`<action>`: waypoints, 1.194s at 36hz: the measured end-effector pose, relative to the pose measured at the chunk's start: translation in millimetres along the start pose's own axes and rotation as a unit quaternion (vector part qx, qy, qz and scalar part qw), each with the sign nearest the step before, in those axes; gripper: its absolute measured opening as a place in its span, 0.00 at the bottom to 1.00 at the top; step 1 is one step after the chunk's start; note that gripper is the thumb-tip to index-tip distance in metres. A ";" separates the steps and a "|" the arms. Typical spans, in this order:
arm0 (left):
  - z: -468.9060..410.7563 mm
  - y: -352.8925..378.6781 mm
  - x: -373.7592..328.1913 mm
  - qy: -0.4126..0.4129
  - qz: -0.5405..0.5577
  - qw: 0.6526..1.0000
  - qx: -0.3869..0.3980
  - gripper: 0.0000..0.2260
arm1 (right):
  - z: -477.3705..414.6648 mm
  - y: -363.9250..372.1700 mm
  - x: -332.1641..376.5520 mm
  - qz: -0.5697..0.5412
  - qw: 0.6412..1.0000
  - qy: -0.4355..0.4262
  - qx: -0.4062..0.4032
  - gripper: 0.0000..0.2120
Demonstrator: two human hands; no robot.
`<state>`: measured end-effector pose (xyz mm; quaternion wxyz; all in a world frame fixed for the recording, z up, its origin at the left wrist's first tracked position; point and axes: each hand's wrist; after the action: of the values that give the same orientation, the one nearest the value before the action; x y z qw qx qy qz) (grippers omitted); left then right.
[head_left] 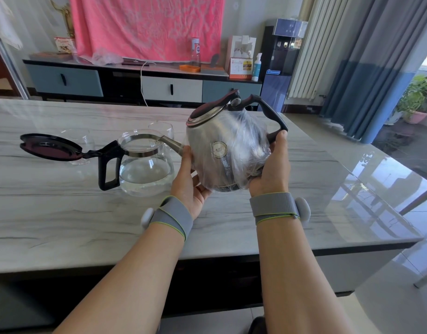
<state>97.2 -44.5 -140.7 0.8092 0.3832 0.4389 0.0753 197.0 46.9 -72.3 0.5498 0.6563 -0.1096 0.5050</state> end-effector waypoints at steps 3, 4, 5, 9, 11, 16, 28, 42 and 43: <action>0.8 0.7 -0.4 0.000 0.001 1.000 0.003 0.28 | -0.9 -0.1 -1.1 -0.002 1.000 -0.001 0.000 0.18; 0.9 0.9 -0.4 -0.001 0.001 1.000 0.004 0.29 | -1.1 -0.3 -1.1 -0.002 1.000 -0.002 -0.001 0.18; 1.0 0.8 -0.2 -0.001 0.001 1.000 0.004 0.29 | -0.9 -0.3 -1.1 -0.002 1.000 -0.003 -0.001 0.18; 0.2 -0.4 -0.1 -0.001 0.002 1.000 0.003 0.28 | 0.5 0.3 -0.1 0.001 1.000 -0.006 -0.001 0.18; -0.2 -0.5 -0.1 -0.001 0.002 1.000 0.003 0.27 | -0.2 0.5 -0.5 0.000 1.000 -0.006 0.000 0.18; -0.3 -0.3 -0.4 -0.001 0.000 1.000 0.001 0.28 | -1.1 0.3 -1.6 -0.001 1.000 -0.006 -0.002 0.18; -0.4 -0.4 -0.4 0.000 -0.004 1.000 0.003 0.26 | -0.1 0.8 1.2 -0.014 1.000 -0.003 0.000 0.19; 0.1 -0.8 -0.8 -0.001 0.001 1.000 0.005 0.26 | -0.6 0.9 -0.5 -0.002 1.000 -0.003 -0.005 0.18; 0.2 -0.7 -0.8 -0.002 0.001 1.000 0.006 0.26 | -0.6 1.1 -0.1 -0.002 1.000 -0.002 -0.006 0.18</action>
<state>96.8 -45.5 -140.6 0.8076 0.3885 0.4377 0.0727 195.9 47.0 -71.8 0.5544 0.6547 -0.1123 0.5014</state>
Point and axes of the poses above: each hand's wrist, its own z-axis away from the middle knuckle, its own y-axis out of the palm, x = y × z, and after that the axes turned 2 degrees about -y, right-handed
